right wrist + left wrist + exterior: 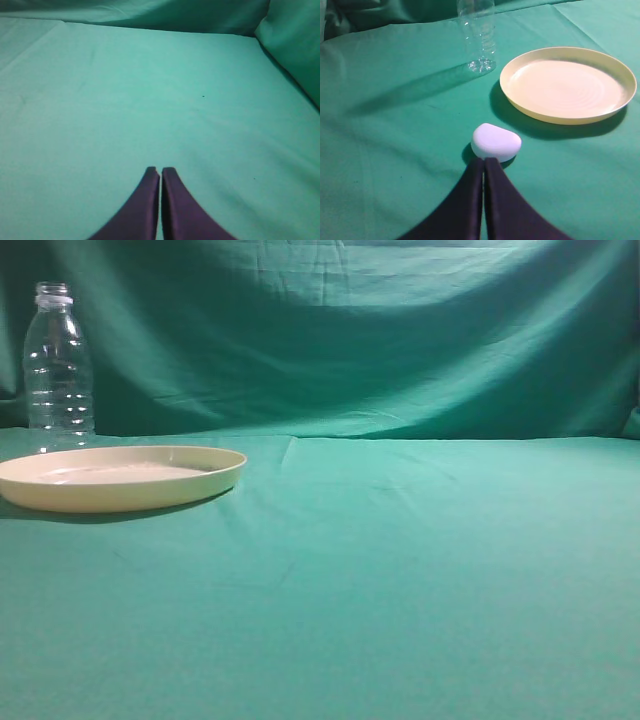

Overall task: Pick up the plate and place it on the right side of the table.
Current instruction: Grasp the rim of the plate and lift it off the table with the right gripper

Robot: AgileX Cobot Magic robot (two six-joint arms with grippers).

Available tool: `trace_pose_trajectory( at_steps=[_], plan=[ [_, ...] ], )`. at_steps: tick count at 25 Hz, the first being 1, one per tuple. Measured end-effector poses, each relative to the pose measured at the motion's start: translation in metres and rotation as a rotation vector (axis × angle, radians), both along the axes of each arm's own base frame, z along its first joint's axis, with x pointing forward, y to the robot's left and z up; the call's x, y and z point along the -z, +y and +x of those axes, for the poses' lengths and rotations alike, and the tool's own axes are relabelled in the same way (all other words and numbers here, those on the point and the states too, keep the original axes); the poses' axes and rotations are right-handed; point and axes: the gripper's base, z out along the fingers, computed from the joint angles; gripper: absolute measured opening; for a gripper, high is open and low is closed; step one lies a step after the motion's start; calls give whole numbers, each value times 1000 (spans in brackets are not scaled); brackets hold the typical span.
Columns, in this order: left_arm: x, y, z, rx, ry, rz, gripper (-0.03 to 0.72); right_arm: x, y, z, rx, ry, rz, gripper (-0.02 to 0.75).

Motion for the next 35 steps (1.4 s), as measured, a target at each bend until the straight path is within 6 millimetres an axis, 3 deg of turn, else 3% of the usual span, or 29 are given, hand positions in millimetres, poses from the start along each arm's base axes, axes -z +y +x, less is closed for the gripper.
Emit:
trace_pose_trajectory(
  at_steps=[21, 30, 33, 35],
  plan=[
    [0, 0, 0, 0, 0, 0, 0, -2, 0, 1, -1, -27, 0, 0],
    [0, 0, 0, 0, 0, 0, 0, -43, -4, 4, 65, -463, 300, 0],
    [0, 0, 0, 0, 0, 0, 0, -44, -2, 3, 53, -399, 315, 0],
    [0, 0, 0, 0, 0, 0, 0, -56, 1, 1, 29, -318, 310, 0]
  ],
)
